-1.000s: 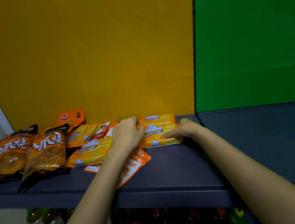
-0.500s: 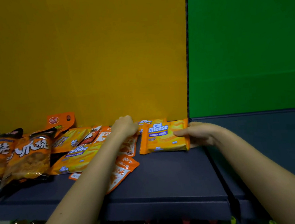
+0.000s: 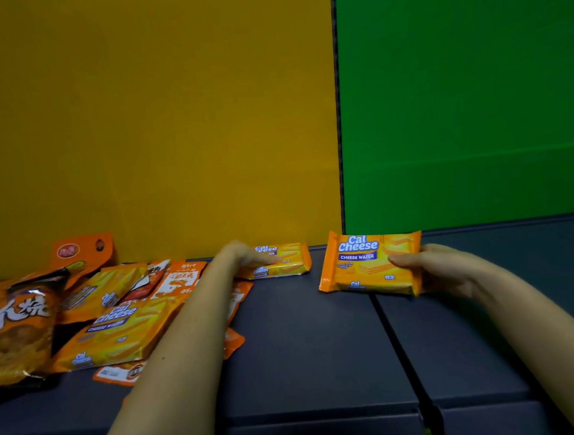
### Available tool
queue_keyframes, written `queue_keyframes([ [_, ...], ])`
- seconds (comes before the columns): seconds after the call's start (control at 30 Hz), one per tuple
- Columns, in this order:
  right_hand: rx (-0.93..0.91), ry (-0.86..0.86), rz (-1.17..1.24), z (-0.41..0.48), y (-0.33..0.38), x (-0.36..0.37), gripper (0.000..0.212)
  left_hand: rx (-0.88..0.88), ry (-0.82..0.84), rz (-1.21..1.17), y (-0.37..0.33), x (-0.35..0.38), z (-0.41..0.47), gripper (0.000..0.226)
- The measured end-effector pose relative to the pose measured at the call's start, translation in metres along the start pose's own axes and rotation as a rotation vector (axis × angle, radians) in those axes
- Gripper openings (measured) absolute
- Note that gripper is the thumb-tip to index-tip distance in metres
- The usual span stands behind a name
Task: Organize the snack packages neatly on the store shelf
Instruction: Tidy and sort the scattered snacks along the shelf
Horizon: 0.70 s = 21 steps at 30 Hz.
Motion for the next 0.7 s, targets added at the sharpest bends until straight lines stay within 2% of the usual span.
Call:
queue_keyframes([
  [0.1, -0.008, -0.016, 0.020, -0.003, 0.000, -0.001, 0.007, -0.048, 0.072, -0.074, -0.007, 0.004, -0.004, 0.094],
  [0.2, -0.011, -0.034, 0.038, -0.009, -0.001, -0.003, 0.005, -0.031, 0.066, -0.202, -0.010, 0.011, -0.005, 0.088],
  [0.37, -0.025, -0.116, 0.091, -0.021, -0.005, -0.010, 0.005, 0.115, 0.014, -0.490, -0.013, 0.015, -0.005, 0.066],
  [0.43, -0.038, -0.159, 0.127, -0.027, -0.008, -0.012, 0.006, 0.161, 0.030, -0.569, -0.015, 0.016, -0.008, 0.064],
  [0.53, -0.060, -0.232, 0.167, -0.040, -0.013, -0.015, 0.010, 0.204, 0.070, -0.638, -0.021, 0.019, -0.016, 0.064],
  [0.7, -0.105, -0.354, 0.257, -0.067, -0.028, -0.027, 0.021, 0.285, 0.131, -0.698, -0.038, 0.035, -0.042, 0.046],
])
Point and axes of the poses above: each hand's wrist, its own z-axis towards the middle knuckle, its own x-axis out of the palm, y = z × x, the point moved 1 cm from there along z, towards the middle knuckle, and after that the axes turned 3 degrees about -z, right-handed, at the moved point
